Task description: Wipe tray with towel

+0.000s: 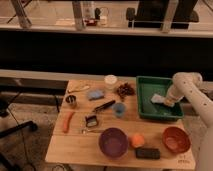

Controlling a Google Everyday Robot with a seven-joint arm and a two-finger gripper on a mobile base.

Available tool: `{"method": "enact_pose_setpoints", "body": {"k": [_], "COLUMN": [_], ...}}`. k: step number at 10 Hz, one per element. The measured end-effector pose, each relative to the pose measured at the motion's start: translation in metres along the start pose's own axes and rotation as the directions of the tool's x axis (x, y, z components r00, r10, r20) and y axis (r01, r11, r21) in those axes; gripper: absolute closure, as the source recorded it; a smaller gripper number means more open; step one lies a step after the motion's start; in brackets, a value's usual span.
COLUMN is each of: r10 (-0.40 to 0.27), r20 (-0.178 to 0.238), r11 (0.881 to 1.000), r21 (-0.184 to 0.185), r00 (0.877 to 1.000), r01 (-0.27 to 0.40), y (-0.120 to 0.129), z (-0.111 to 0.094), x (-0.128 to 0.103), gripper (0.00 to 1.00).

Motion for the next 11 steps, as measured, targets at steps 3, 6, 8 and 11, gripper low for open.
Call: {"method": "enact_pose_setpoints", "body": {"k": [3,6,8,11], "r10": [-0.052,-0.117,-0.154,-0.172], "r20": [0.002,-0.021,-0.039,-0.008], "r11": [0.997,0.985,0.977,0.976], "r21": [0.066,0.129,0.144,0.136], "r00": [0.999,0.993,0.987,0.985], "r01": [0.051,0.119,0.158,0.171], "y": [-0.028,-0.061,-0.073,-0.072], "z": [0.005,0.018,0.034,0.043], "x": [-0.02,-0.029,-0.035,-0.048], "gripper": [1.0,1.0,1.0,1.0]}}
